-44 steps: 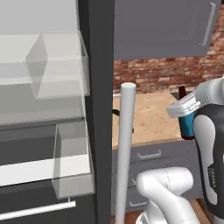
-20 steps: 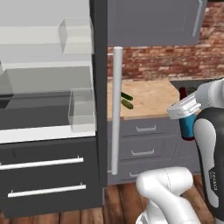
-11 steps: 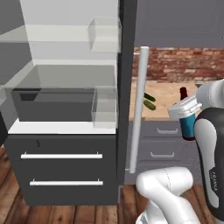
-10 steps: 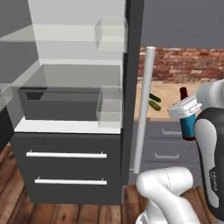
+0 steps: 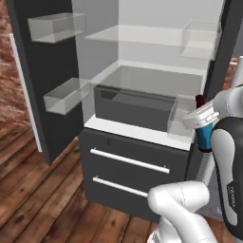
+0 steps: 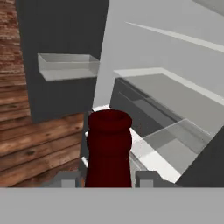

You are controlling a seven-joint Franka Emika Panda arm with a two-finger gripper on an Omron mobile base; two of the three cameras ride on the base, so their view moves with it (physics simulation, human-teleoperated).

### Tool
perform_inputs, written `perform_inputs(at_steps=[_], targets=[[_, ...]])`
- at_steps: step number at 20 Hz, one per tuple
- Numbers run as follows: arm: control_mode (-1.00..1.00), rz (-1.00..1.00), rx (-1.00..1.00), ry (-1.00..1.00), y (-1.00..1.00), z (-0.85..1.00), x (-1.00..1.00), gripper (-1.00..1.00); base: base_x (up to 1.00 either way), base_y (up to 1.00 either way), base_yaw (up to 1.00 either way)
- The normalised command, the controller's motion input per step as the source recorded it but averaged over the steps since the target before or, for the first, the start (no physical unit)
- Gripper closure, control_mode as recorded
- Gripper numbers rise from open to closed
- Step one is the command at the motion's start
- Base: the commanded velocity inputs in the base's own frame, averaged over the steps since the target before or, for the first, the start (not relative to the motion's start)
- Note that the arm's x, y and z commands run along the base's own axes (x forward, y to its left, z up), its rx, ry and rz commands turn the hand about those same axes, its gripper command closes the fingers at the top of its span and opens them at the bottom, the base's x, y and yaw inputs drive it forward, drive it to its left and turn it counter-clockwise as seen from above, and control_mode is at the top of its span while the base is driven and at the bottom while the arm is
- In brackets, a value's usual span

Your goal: Place the beer on the top shelf of the fridge to keep it out of children's reach, and place the cucumbers on lower shelves for easy access.

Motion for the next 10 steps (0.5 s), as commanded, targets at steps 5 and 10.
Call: perform_inputs(at_steps=[5, 10], targets=[[1.0, 0.0, 0.0, 0.0, 0.0, 0.0, 0.0, 1.0, 0.0, 1.0, 0.53], [1.0, 0.0, 0.0, 0.0, 0.0, 0.0, 0.0, 1.0, 0.1, 1.0, 0.44]])
